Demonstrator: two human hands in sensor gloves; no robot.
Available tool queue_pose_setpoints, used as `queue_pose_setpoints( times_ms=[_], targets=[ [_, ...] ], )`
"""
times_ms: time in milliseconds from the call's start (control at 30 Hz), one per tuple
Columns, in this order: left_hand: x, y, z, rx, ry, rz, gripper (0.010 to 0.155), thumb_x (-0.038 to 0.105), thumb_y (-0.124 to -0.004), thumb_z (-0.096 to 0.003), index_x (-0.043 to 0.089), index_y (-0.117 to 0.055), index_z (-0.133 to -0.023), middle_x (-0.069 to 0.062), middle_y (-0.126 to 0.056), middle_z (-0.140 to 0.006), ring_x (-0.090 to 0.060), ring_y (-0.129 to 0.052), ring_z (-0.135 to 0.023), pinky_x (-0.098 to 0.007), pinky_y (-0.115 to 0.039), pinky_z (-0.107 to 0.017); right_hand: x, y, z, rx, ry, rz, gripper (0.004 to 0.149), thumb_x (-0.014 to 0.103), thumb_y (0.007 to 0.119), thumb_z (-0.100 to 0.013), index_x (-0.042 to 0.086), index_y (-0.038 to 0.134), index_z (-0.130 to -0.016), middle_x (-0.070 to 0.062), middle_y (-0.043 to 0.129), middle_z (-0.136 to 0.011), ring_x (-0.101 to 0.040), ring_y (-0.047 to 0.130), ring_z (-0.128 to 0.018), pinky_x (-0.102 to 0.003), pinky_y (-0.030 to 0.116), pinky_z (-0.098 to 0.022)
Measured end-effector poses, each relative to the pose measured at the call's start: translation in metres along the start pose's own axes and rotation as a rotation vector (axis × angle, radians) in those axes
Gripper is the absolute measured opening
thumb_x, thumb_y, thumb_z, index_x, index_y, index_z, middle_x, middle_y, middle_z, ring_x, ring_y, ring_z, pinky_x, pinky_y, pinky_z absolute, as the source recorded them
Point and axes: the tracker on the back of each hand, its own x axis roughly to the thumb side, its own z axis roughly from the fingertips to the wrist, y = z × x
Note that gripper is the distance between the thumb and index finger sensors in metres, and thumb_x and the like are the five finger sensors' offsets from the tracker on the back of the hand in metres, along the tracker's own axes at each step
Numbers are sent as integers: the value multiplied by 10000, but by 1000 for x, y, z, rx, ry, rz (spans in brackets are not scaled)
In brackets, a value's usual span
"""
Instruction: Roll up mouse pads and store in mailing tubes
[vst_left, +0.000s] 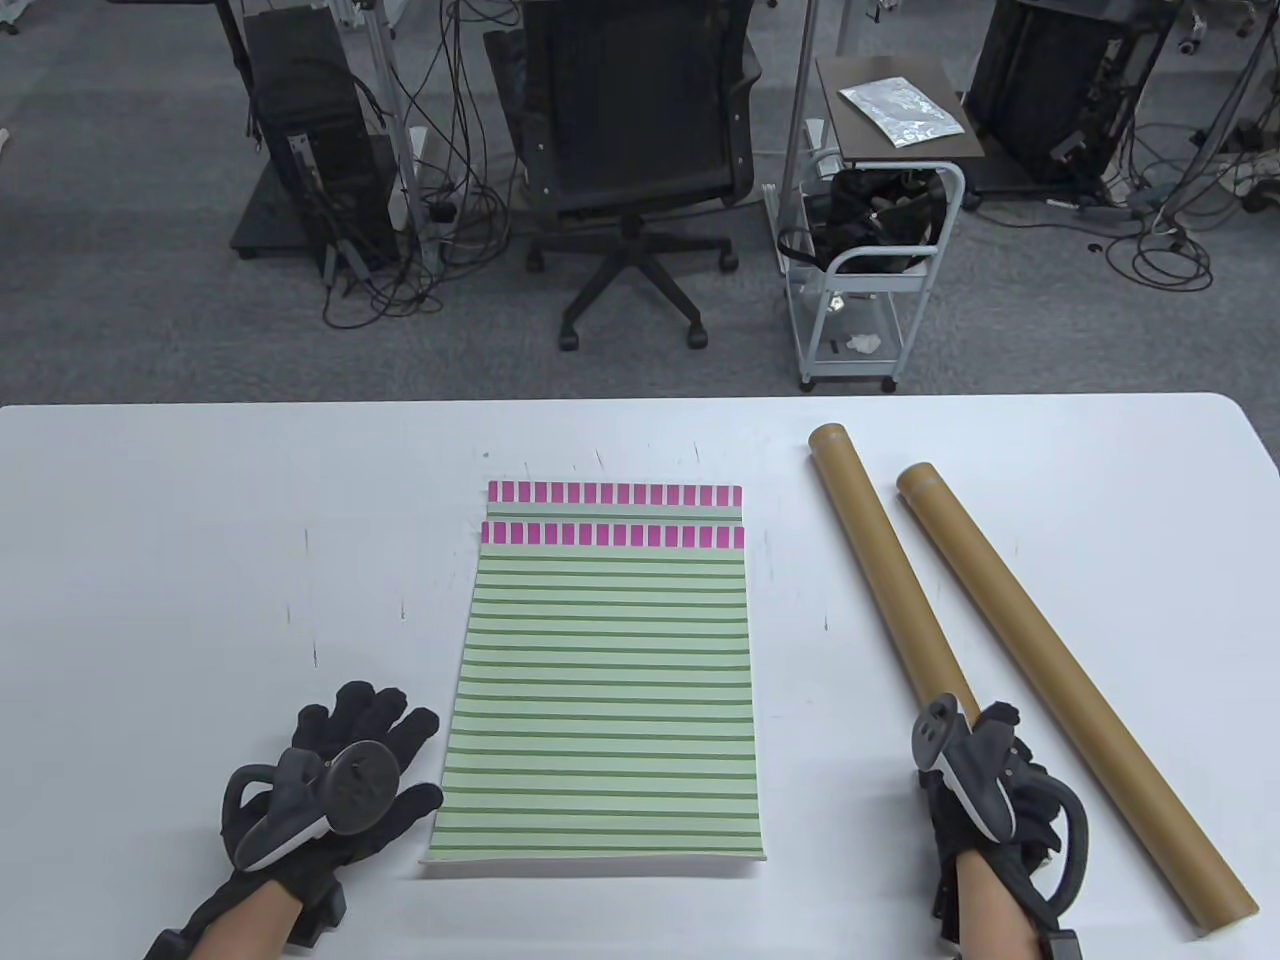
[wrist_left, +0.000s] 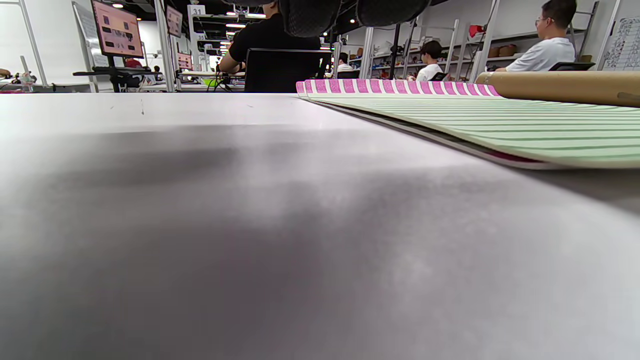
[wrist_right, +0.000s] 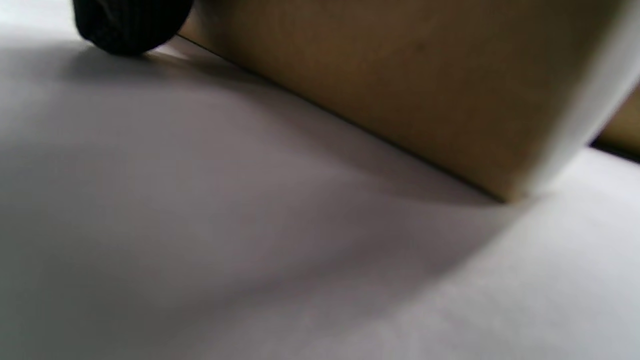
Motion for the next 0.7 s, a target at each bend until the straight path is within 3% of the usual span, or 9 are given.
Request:
queue_pose_setpoints(
  times_ms=[200,267,500,700],
  targets=[
    [1,-1,0,-2,-3,-10,788,724,-580,-332,469,-452,-1066,52,-465,-1219,-282,-344,-1184,-599,-388,-870,-2,-1,0,-8,6,-11,854,469,683,-454,80,244,-1075,-119,608,-1000,-346,746,-805,-510,741,-606],
    [1,0,0,7,-1,-11,795,724,-580,-332,469,-429,-1069,49,-475,-1219,-321,-352,-1177,-600,-382,-868,-1,-3,1,-36,2,-28,855,463,720,-442,76,287,-1070,-122,644,-981,-343,786,-770,-546,755,-600],
    [0,1,1,26,0,0,808,725,-578,-332,459,-406,-1075,47,-478,-1217,-319,-355,-1177,-593,-384,-870,-2,-13,11,-184,-63,-45,853,471,770,-394,76,397,-1052,-116,736,-931,-322,861,-705,-510,807,-563],
    [-4,1,1,33,4,11,830,729,-573,-331,445,-358,-1081,54,-477,-1211,-293,-391,-1176,-581,-406,-872,13,-38,33,-483,-280,12,902,490,787,-373,89,340,-1045,-54,676,-947,-274,826,-740,-537,762,-615]
  ],
)
